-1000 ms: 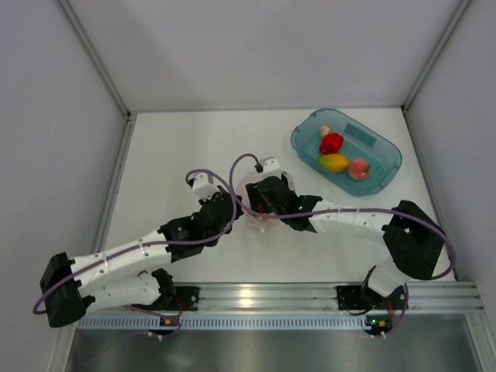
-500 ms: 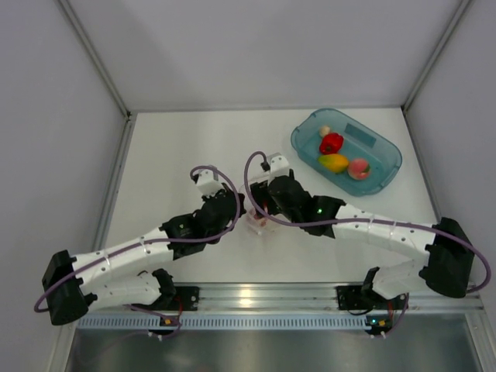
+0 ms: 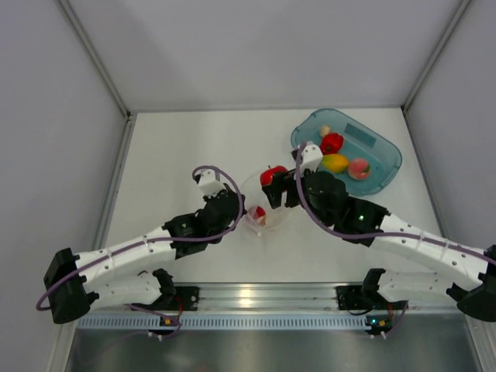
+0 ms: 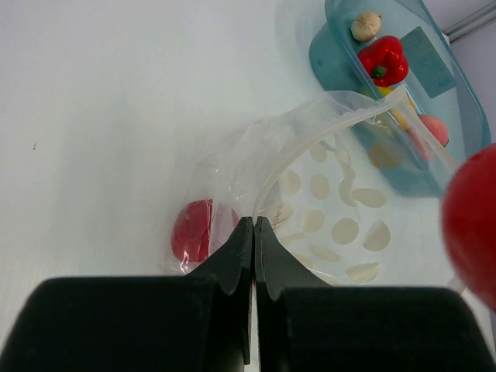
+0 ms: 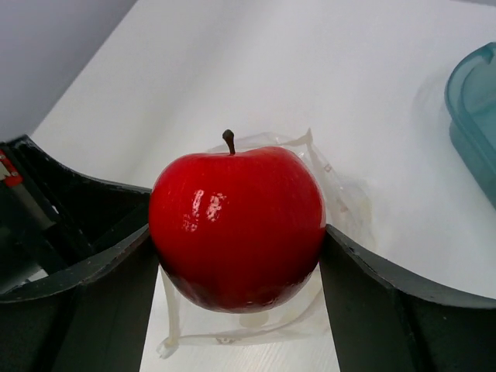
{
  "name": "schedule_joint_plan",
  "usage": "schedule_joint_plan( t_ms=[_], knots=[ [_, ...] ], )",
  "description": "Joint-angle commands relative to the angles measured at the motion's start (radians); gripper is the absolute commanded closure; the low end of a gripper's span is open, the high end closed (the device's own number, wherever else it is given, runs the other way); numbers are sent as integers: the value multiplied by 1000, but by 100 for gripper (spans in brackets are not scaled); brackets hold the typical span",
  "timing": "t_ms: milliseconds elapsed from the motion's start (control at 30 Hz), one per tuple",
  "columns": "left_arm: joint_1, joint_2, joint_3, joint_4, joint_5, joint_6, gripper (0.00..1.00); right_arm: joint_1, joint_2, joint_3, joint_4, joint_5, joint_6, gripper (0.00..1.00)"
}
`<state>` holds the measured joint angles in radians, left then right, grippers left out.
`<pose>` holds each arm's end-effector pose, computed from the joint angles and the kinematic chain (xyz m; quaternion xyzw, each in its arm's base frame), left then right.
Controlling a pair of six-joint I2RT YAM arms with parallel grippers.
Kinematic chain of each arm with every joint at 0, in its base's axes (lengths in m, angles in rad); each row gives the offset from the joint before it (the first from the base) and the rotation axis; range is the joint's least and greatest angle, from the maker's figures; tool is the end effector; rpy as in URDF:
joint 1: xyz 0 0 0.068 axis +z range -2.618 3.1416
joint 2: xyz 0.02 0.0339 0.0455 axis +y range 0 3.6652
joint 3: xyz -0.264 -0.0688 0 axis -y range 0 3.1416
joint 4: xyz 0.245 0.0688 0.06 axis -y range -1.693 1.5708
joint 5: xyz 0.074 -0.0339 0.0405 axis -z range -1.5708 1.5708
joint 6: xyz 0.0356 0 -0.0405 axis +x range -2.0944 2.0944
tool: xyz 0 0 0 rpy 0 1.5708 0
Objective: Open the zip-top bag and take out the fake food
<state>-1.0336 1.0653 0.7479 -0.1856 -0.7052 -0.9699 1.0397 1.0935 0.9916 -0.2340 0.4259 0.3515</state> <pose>0.1387 -0.1877 0.2763 -0.1499 0.8131 -0.2421 0.5078 0.1388 0.2073 0.3477 -0.1537 0.7915 0.2304 0.5448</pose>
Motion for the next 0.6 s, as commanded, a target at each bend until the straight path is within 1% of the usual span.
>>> schedule_joint_plan(
  t_ms=[0,67,167,200,267,300,367,400,467,500,567],
  knots=[
    [4,-14,-2,18,-27,-6,100,-36,-93,48,1,57,-5,69],
    [4,-22,-7,18,-28,-4,100,-70,-127,65,-16,74,-9,69],
    [4,-36,-12,17,-28,-6,100,-208,-144,74,-47,28,-9,69],
    [6,-42,-15,17,-25,-3,100,-304,-139,73,-50,16,-8,69],
    [6,-48,-13,17,-22,0,100,-403,-109,70,-53,-7,-12,69],
    [4,-50,-13,17,-17,5,100,-488,-92,71,-53,-13,-19,69],
    [6,-56,-10,17,-14,10,100,-578,-34,73,-42,-64,-20,69],
    [4,-59,-10,17,-11,11,100,-665,-14,71,-28,-84,-16,69],
    [6,-62,-5,17,-4,14,100,-742,63,76,-10,-128,-13,69],
    [6,-68,-4,15,-1,23,100,-812,92,85,-8,-144,-9,69],
    [6,-74,2,8,1,31,100,-855,170,111,-5,-151,-13,69]
  ],
)
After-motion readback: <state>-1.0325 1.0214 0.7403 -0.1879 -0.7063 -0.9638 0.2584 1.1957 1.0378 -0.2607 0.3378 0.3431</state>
